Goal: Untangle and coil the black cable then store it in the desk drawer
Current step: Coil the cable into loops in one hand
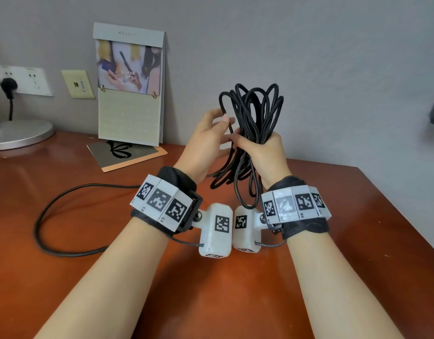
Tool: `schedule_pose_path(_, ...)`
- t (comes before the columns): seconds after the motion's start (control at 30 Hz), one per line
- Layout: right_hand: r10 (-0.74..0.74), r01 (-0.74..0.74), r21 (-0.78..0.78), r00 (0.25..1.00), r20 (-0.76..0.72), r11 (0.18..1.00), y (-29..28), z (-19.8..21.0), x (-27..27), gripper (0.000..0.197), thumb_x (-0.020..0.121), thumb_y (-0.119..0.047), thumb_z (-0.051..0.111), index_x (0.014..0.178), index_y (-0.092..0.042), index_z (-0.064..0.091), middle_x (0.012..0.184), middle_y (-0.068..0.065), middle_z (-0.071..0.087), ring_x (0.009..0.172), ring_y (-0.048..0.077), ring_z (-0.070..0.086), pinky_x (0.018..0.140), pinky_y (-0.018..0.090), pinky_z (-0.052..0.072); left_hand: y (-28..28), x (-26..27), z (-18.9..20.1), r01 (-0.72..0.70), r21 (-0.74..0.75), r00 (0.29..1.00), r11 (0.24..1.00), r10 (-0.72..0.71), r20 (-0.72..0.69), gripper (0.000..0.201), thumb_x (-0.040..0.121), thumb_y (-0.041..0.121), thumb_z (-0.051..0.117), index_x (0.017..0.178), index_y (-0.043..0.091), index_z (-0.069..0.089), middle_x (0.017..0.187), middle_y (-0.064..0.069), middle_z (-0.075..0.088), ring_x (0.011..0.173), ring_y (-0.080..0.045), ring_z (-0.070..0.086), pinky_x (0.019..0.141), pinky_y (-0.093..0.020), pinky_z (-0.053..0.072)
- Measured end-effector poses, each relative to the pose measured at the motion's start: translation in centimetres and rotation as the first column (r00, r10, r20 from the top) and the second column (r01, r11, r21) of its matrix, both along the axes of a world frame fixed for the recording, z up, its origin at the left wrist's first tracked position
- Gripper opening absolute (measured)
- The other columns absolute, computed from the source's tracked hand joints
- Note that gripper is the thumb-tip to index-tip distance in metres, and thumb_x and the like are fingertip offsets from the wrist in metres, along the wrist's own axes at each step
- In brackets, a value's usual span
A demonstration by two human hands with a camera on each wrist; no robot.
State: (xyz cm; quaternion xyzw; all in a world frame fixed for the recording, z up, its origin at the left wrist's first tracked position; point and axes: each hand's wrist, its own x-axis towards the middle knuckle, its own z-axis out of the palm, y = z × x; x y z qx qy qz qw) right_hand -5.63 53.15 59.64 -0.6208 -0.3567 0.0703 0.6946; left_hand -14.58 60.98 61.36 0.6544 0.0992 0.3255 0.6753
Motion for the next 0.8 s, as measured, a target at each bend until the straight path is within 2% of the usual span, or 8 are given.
schedule_pose_path(0.23,-0.006,0.006,-0.018,1.000,-0.009,1.000,-0.5,0.1,0.7,0.008,0.080,-0.011,0.071,0.076,-0.015,0.066,0.070,-0.002,0.065,0.074,0.012,0.064,0.079,0.028,0.053,-0.1,-0.3,-0.2,0.096,0.104,0.993,0.990,-0.089,-0.073,0.045,0.100,0.037,0.038,0.142,0.019,0.037,0.137,0.003,0.052,0.123,-0.015,0.053,0.100,-0.046,0.046)
schedule_pose_path(0.33,-0.001,0.002,-0.032,1.000,0.013,0.999,-0.3,0.1,0.3,0.011,0.079,-0.008,0.071,0.077,-0.017,0.067,0.078,0.000,0.068,0.077,0.010,0.066,0.075,0.021,0.053,-0.3,-0.7,0.0,0.140,0.137,0.989,0.981,-0.133,-0.058,0.038,0.102,0.034,0.034,0.135,0.022,0.048,0.128,0.007,0.061,0.120,-0.008,0.055,0.099,-0.041,0.049)
schedule_pose_path(0.4,-0.014,0.015,-0.035,0.999,0.032,0.999,-0.2,0.1,0.1,0.015,0.078,-0.004,0.070,0.076,-0.018,0.066,0.077,0.000,0.068,0.076,0.011,0.066,0.074,0.024,0.054,-0.7,-0.8,0.2,0.155,0.158,0.988,0.975,-0.149,-0.047,0.036,0.103,0.033,0.033,0.131,0.023,0.051,0.125,0.006,0.062,0.118,-0.006,0.056,0.097,-0.038,0.050)
schedule_pose_path(0.57,-0.006,0.006,-0.003,1.000,-0.003,1.000,-0.5,0.1,0.5,0.008,0.077,-0.002,0.067,0.073,-0.008,0.070,0.076,0.009,0.070,0.075,0.020,0.068,0.079,0.037,0.057,-0.8,-1.0,0.5,0.156,0.183,0.986,0.971,-0.142,-0.091,0.026,0.103,0.035,0.029,0.105,0.043,0.054,0.090,0.034,0.066,0.090,0.013,0.061,0.072,-0.015,0.053)
schedule_pose_path(0.63,0.015,-0.015,0.024,1.000,-0.009,1.000,-0.5,0.1,0.6,0.010,0.079,-0.004,0.067,0.072,-0.010,0.069,0.071,0.005,0.069,0.072,0.016,0.067,0.076,0.033,0.057,-0.1,-1.0,0.4,0.118,0.200,0.988,0.973,-0.095,-0.122,0.028,0.101,0.041,0.031,0.119,0.039,0.052,0.111,0.024,0.063,0.103,0.004,0.059,0.083,-0.023,0.053)
schedule_pose_path(0.7,0.016,-0.013,0.071,0.999,-0.044,0.997,-0.5,0.1,0.7,0.010,0.082,-0.005,0.065,0.073,-0.009,0.067,0.067,-0.001,0.068,0.068,0.012,0.066,0.070,0.027,0.054,0.8,-0.8,0.2,0.017,0.232,0.986,0.973,0.022,-0.163,0.037,0.099,0.042,0.036,0.130,0.027,0.050,0.126,0.004,0.057,0.108,-0.008,0.059,0.092,-0.035,0.052)
schedule_pose_path(0.73,0.006,0.001,0.097,0.998,-0.065,0.995,-0.4,0.1,0.8,0.013,0.084,-0.005,0.064,0.071,-0.008,0.066,0.064,-0.003,0.066,0.065,0.011,0.064,0.068,0.026,0.052,1.3,-0.8,0.0,-0.050,0.242,0.979,0.969,0.095,-0.181,0.036,0.099,0.039,0.039,0.128,0.021,0.053,0.119,0.000,0.059,0.099,-0.010,0.060,0.089,-0.034,0.054)
schedule_pose_path(0.8,-0.001,0.016,0.152,0.995,-0.102,0.988,-0.6,0.2,1.1,0.022,0.086,-0.006,0.063,0.064,-0.009,0.062,0.059,-0.004,0.061,0.061,0.013,0.058,0.066,0.028,0.048,2.4,-1.0,-0.3,-0.124,0.273,0.949,0.954,0.194,-0.247,0.029,0.099,0.032,0.043,0.114,0.016,0.061,0.088,-0.001,0.062,0.073,-0.010,0.057,0.073,-0.027,0.055)
